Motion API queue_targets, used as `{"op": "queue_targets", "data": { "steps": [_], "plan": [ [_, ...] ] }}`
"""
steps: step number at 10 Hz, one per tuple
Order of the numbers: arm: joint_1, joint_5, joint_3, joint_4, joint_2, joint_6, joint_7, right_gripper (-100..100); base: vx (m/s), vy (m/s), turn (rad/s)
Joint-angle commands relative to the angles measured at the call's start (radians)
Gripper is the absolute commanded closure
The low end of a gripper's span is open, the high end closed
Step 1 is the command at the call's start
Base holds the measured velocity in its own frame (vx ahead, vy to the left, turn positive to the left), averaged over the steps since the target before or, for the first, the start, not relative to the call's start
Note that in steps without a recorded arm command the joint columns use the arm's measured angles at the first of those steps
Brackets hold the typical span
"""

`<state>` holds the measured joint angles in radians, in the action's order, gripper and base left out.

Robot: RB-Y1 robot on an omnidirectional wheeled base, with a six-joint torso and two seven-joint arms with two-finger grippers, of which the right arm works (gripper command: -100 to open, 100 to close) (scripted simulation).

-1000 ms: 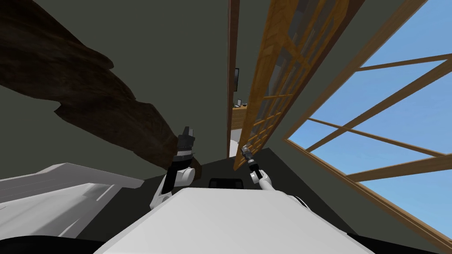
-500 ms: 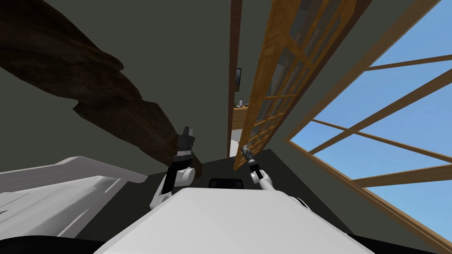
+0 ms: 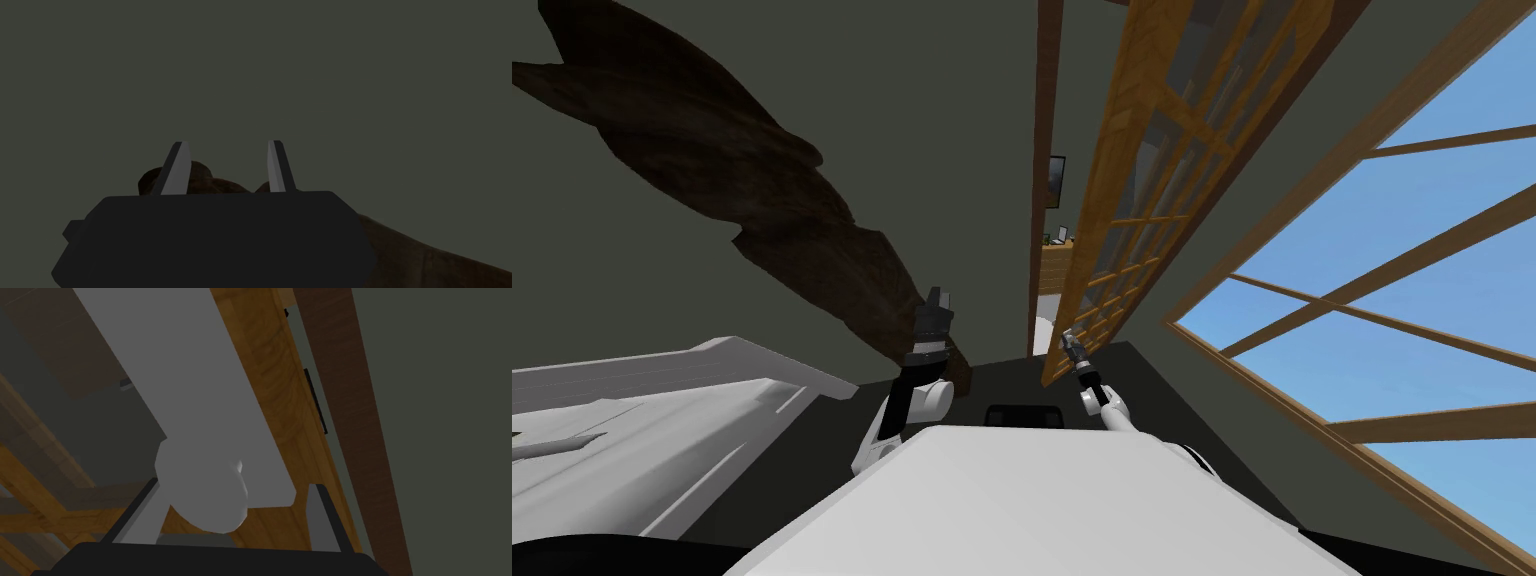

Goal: Pull the door open

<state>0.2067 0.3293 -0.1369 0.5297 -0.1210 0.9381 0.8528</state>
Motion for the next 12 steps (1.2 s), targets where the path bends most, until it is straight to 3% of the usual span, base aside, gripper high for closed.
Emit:
{"op": "queue_targets", "data": {
  "steps": [1, 6, 9, 12],
  "plan": [
    [-0.007, 0.0, 0.01, -0.009, 0.014, 0.006, -0.032, 100, -0.03, -0.043, 0.053],
    [-0.008, -0.031, 0.016, -0.013, 0.008, 0.006, -0.145, 100, -0.026, -0.036, 0.074],
    [-0.008, -0.031, 0.016, -0.013, 0.008, 0.006, -0.148, 100, -0.014, -0.018, 0.017],
    [-0.009, -0.051, 0.019, -0.015, 0.004, 0.005, -0.222, 100, -0.027, -0.031, 0.093]
  ]
}}
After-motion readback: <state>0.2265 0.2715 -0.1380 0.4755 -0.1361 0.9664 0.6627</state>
